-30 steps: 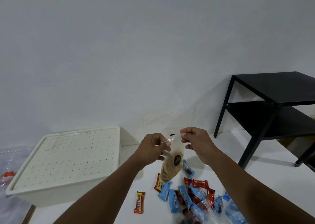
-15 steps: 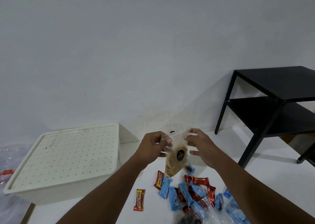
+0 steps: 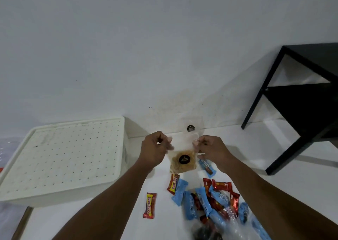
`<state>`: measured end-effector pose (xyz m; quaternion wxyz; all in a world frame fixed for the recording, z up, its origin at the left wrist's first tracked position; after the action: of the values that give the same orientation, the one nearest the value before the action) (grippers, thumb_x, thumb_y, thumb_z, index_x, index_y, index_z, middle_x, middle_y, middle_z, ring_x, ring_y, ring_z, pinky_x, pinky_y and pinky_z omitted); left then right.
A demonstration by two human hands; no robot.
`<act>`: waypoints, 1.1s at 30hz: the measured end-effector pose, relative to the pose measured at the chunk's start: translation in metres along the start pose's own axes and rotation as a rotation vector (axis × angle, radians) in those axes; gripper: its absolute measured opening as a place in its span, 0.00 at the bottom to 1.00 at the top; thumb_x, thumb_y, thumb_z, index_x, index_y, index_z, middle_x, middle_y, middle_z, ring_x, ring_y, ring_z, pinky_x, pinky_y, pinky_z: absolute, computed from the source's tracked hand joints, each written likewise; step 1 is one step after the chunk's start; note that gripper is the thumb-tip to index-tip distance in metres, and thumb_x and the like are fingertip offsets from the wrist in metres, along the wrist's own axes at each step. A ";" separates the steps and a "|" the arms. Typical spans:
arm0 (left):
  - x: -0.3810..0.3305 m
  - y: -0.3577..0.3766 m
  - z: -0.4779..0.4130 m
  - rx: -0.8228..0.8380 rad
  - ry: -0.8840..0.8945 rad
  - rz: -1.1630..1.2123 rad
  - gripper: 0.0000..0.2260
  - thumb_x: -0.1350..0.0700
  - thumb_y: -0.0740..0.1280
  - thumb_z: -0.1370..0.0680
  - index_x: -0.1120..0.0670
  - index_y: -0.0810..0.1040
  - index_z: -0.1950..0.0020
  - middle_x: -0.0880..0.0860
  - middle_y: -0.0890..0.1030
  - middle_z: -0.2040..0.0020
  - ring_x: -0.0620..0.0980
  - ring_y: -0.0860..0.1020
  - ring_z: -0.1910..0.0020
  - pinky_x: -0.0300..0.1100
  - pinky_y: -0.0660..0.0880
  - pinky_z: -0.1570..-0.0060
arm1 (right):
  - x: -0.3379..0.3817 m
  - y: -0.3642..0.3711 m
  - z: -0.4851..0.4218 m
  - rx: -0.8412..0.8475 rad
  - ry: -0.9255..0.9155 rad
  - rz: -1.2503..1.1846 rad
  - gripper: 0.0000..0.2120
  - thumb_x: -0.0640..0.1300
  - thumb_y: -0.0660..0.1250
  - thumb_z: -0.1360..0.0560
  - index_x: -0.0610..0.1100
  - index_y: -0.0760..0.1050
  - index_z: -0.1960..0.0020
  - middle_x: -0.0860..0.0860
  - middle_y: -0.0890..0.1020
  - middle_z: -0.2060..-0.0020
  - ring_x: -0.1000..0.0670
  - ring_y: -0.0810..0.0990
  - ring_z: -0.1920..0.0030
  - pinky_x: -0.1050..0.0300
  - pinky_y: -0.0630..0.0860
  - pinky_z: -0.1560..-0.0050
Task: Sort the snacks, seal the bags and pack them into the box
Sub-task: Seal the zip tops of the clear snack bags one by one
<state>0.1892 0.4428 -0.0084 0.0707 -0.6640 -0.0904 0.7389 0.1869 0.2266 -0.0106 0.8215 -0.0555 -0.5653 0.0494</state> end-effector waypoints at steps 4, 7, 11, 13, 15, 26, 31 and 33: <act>0.022 0.010 -0.045 -0.059 -0.021 -0.113 0.10 0.49 0.71 0.22 0.50 0.82 0.61 0.48 0.85 0.65 0.47 0.83 0.63 0.47 0.79 0.55 | -0.010 0.002 -0.050 -0.052 0.040 -0.003 0.05 0.40 0.70 0.23 0.41 0.79 0.57 0.44 0.81 0.59 0.48 0.80 0.58 0.53 0.80 0.55; 0.034 0.018 -0.078 -0.099 -0.030 -0.146 0.05 0.52 0.71 0.22 0.51 0.83 0.57 0.46 0.84 0.63 0.46 0.83 0.61 0.43 0.78 0.55 | -0.015 0.004 -0.087 -0.080 0.061 0.017 0.05 0.40 0.70 0.23 0.43 0.80 0.58 0.44 0.80 0.59 0.48 0.80 0.58 0.51 0.82 0.54; 0.043 0.027 -0.119 -0.128 -0.055 -0.188 0.03 0.56 0.70 0.22 0.51 0.83 0.55 0.45 0.84 0.61 0.47 0.83 0.59 0.47 0.81 0.51 | -0.023 0.008 -0.134 -0.075 0.085 0.030 0.05 0.40 0.70 0.23 0.43 0.81 0.58 0.45 0.80 0.61 0.48 0.80 0.60 0.43 0.82 0.49; 0.045 0.030 -0.134 -0.136 -0.069 -0.196 0.04 0.56 0.70 0.22 0.52 0.83 0.48 0.48 0.85 0.55 0.47 0.83 0.58 0.47 0.81 0.49 | -0.029 0.009 -0.153 -0.074 0.099 0.050 0.04 0.41 0.70 0.23 0.45 0.82 0.56 0.46 0.82 0.59 0.47 0.81 0.58 0.43 0.81 0.46; 0.045 0.031 -0.142 -0.132 -0.081 -0.248 0.13 0.53 0.70 0.21 0.51 0.79 0.37 0.48 0.83 0.47 0.47 0.82 0.53 0.39 0.76 0.49 | -0.034 0.008 -0.168 -0.081 0.101 0.073 0.04 0.40 0.69 0.23 0.48 0.82 0.53 0.47 0.84 0.54 0.45 0.82 0.53 0.42 0.80 0.43; 0.069 0.044 -0.046 0.049 -0.193 -0.361 0.18 0.51 0.70 0.22 0.49 0.75 0.32 0.51 0.82 0.43 0.51 0.82 0.49 0.38 0.75 0.50 | -0.064 -0.015 -0.087 -0.151 0.235 0.082 0.09 0.42 0.70 0.26 0.46 0.77 0.46 0.41 0.82 0.54 0.42 0.81 0.56 0.48 0.81 0.54; 0.086 0.074 0.042 0.261 -0.248 -0.337 0.11 0.55 0.70 0.22 0.52 0.78 0.39 0.53 0.82 0.53 0.43 0.77 0.66 0.29 0.71 0.70 | -0.099 -0.019 -0.001 -0.145 0.226 0.220 0.01 0.44 0.70 0.30 0.50 0.79 0.59 0.45 0.82 0.62 0.45 0.80 0.62 0.49 0.76 0.58; 0.090 0.085 0.072 0.339 -0.242 -0.364 0.10 0.58 0.69 0.21 0.54 0.78 0.41 0.52 0.81 0.57 0.39 0.76 0.70 0.26 0.69 0.71 | -0.113 -0.021 0.033 -0.170 0.213 0.336 0.04 0.43 0.68 0.28 0.51 0.80 0.59 0.48 0.82 0.61 0.46 0.80 0.60 0.51 0.77 0.55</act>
<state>0.1088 0.3771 -0.1080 0.3010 -0.5223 -0.0912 0.7927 0.1162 0.1904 -0.1001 0.8492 -0.2230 -0.4603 0.1314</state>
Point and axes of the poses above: each hand's wrist, its own z-axis away from the middle knuckle, its own y-axis out of the palm, x = y × z, the point moved 2 cm from there along -z, towards the middle knuckle
